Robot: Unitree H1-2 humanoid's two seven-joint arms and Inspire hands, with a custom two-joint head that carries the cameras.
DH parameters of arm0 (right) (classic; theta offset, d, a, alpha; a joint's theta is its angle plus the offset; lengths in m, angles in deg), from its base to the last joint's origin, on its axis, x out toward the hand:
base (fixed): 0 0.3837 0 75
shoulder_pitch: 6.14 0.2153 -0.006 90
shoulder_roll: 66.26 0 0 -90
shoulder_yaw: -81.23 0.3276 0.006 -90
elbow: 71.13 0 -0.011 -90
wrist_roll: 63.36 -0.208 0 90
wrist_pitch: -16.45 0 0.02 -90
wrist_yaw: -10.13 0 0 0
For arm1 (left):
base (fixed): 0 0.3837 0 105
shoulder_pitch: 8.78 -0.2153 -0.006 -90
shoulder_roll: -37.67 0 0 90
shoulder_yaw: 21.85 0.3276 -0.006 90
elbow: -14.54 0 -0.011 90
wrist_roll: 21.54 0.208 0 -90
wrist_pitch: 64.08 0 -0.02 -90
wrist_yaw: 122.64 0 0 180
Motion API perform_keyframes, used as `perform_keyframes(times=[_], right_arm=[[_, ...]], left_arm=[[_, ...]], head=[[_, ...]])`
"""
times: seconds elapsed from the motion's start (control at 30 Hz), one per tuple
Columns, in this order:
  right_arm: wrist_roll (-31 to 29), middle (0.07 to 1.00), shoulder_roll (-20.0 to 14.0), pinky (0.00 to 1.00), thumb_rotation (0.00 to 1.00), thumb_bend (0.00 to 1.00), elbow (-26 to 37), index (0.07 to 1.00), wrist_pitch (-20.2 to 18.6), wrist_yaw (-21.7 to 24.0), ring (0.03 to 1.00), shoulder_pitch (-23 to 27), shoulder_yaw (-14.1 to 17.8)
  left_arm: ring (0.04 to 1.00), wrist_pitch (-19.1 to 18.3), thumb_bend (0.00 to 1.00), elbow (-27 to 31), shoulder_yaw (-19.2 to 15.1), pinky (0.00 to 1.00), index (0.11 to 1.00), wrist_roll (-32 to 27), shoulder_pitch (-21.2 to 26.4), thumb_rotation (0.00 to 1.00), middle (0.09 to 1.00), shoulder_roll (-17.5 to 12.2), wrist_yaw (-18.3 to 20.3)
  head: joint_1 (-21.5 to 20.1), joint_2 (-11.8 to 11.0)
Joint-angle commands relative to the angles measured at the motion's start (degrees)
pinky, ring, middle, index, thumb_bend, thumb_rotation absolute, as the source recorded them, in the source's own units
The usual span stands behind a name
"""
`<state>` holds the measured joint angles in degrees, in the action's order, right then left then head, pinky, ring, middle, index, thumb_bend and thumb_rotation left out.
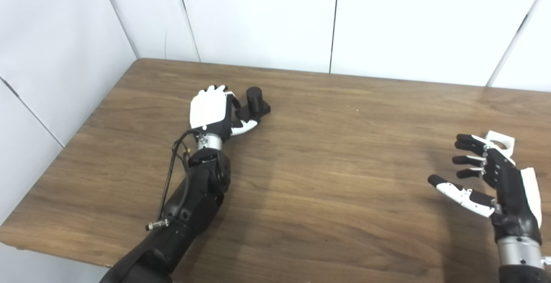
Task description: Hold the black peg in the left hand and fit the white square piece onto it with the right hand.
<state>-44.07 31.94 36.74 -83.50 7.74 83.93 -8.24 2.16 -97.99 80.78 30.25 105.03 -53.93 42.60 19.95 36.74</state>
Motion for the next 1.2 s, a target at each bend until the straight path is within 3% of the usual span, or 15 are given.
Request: perform_keyframes(times=[0.0, 0.33, 0.53, 0.57, 0.67, 0.8, 1.17], right_arm=[[-0.42, 0.742, -0.32, 0.52, 0.00, 0.60, 2.67, 0.742, 2.81, -0.78, 0.644, 1.19, 0.50], [-1.09, 0.742, -0.61, 0.53, 0.00, 0.59, 2.03, 0.744, 4.51, -0.84, 0.638, 1.05, 0.85], [-1.28, 0.743, -0.67, 0.53, 0.00, 0.59, 1.80, 0.744, 4.56, -0.76, 0.637, 1.33, 0.87], [-1.19, 0.741, -0.73, 0.53, 0.00, 0.59, 1.75, 0.743, 4.59, -0.78, 0.633, 1.38, 0.86], [-0.68, 0.734, -0.78, 0.52, 0.00, 0.59, 2.07, 0.740, 3.92, -0.72, 0.625, 1.56, 0.80], [-0.46, 0.737, -0.71, 0.51, 0.00, 0.59, 2.42, 0.739, 3.51, -0.62, 0.623, 1.64, 0.77], [-0.87, 0.740, -0.72, 0.53, 0.00, 0.58, 1.59, 0.741, 4.41, -0.59, 0.639, 1.66, 0.62]], left_arm=[[0.926, -1.09, 0.70, -1.06, 0.35, 0.95, 0.518, -0.06, 0.39, 0.42, 0.864, -1.65, 0.87], [0.915, -1.20, 0.73, 0.91, 0.87, 0.98, 0.475, -1.35, -0.41, 0.34, 0.837, -1.97, 2.12], [0.932, 0.32, 0.73, 3.75, 0.98, 0.99, 0.498, -4.62, -1.25, 0.31, 0.859, -2.76, 6.41], [0.934, 0.54, 0.60, 4.13, 0.98, 0.99, 0.491, -5.19, -1.37, 0.18, 0.862, -2.85, 6.96], [0.949, 1.71, 0.53, 5.94, -0.09, 1.00, 0.487, -9.62, -1.98, 0.10, 0.875, -2.93, 9.89], [0.975, 2.86, 0.52, 7.67, -0.59, 1.00, 0.489, -13.63, -2.44, 0.09, 0.911, -3.62, 13.22], [1.000, 10.81, 0.52, 11.08, 0.01, 1.00, 0.488, -21.57, -3.51, 0.09, 0.938, -6.62, 19.17]], head=[[0.05, 0.02], [0.12, 0.80], [-0.17, 0.93], [-0.18, 0.94], [-0.17, 0.92], [-0.25, 0.98], [-0.52, 1.12]])
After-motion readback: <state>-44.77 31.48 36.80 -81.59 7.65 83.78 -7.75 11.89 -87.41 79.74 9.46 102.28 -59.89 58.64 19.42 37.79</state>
